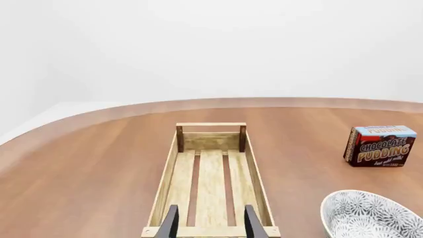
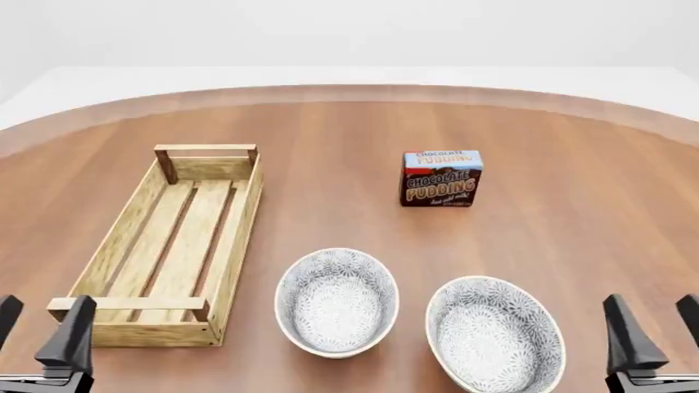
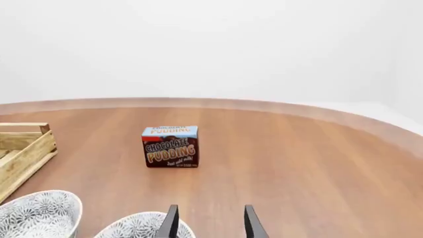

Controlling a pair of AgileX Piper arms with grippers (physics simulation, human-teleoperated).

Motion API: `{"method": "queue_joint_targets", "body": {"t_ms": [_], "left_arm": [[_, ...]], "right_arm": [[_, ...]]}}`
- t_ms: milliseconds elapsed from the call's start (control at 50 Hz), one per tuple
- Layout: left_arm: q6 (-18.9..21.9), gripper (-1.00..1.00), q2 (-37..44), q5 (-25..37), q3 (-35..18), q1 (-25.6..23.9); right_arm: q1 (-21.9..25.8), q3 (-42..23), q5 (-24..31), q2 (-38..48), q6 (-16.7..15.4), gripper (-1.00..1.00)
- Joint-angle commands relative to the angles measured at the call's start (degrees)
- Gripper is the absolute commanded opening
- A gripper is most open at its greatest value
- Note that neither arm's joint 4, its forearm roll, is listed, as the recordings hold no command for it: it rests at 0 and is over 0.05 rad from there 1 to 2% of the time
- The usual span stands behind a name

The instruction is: Stack the left bowl on the right bowl and place them in the tray.

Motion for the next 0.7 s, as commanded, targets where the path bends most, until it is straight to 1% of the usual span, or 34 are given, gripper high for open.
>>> {"method": "queue_joint_targets", "body": {"t_ms": [20,80,100,120,140,180,200,220,240,300,320,340,360,400,420,440,500,520,540,580,600,620,660,700], "left_arm": [[0.00,1.00,0.00,0.00,0.00,0.00],[0.00,1.00,0.00,0.00,0.00,0.00],[0.00,1.00,0.00,0.00,0.00,0.00],[0.00,1.00,0.00,0.00,0.00,0.00],[0.00,1.00,0.00,0.00,0.00,0.00],[0.00,1.00,0.00,0.00,0.00,0.00],[0.00,1.00,0.00,0.00,0.00,0.00],[0.00,1.00,0.00,0.00,0.00,0.00],[0.00,1.00,0.00,0.00,0.00,0.00],[0.00,1.00,0.00,0.00,0.00,0.00],[0.00,1.00,0.00,0.00,0.00,0.00],[0.00,1.00,0.00,0.00,0.00,0.00],[0.00,1.00,0.00,0.00,0.00,0.00],[0.00,1.00,0.00,0.00,0.00,0.00],[0.00,1.00,0.00,0.00,0.00,0.00],[0.00,1.00,0.00,0.00,0.00,0.00],[0.00,1.00,0.00,0.00,0.00,0.00],[0.00,1.00,0.00,0.00,0.00,0.00],[0.00,1.00,0.00,0.00,0.00,0.00],[0.00,1.00,0.00,0.00,0.00,0.00],[0.00,1.00,0.00,0.00,0.00,0.00],[0.00,1.00,0.00,0.00,0.00,0.00],[0.00,1.00,0.00,0.00,0.00,0.00],[0.00,1.00,0.00,0.00,0.00,0.00]], "right_arm": [[0.54,-0.45,-0.20,0.00,-0.11,1.00],[1.49,-0.74,0.11,0.04,-0.09,1.00],[1.88,-1.40,0.39,0.40,-0.86,1.00],[1.88,-1.42,0.41,0.40,-0.86,1.00],[2.30,-2.08,0.95,0.66,0.88,1.00],[1.69,-2.31,1.61,0.36,0.32,1.00],[0.48,-2.45,0.42,3.22,0.00,1.00],[0.50,-3.27,-0.89,6.34,0.27,1.00],[0.18,-4.11,-0.86,7.17,0.36,1.00],[1.88,-8.41,1.91,7.92,0.06,1.00],[1.88,-8.43,1.92,7.93,0.06,1.00],[1.91,-9.74,1.92,9.35,0.13,1.00],[2.97,-11.41,0.05,14.40,-0.68,1.00],[4.49,-15.36,-1.55,23.08,-0.25,1.00],[5.26,-16.61,-2.31,25.91,-1.34,1.00],[5.71,-19.48,-1.40,28.72,-2.48,1.00],[8.58,-25.63,0.70,33.72,-2.23,1.00],[8.58,-25.66,0.70,33.75,-2.23,1.00],[9.61,-27.34,1.19,35.20,-1.75,1.00],[12.23,-31.61,3.02,39.40,-2.84,1.00],[13.53,-32.93,3.43,40.87,-3.95,1.00],[16.10,-35.64,5.03,43.06,-4.28,1.00],[17.32,-38.99,6.91,46.27,-5.22,1.00],[19.35,-43.24,9.21,49.85,-5.32,1.00]]}}
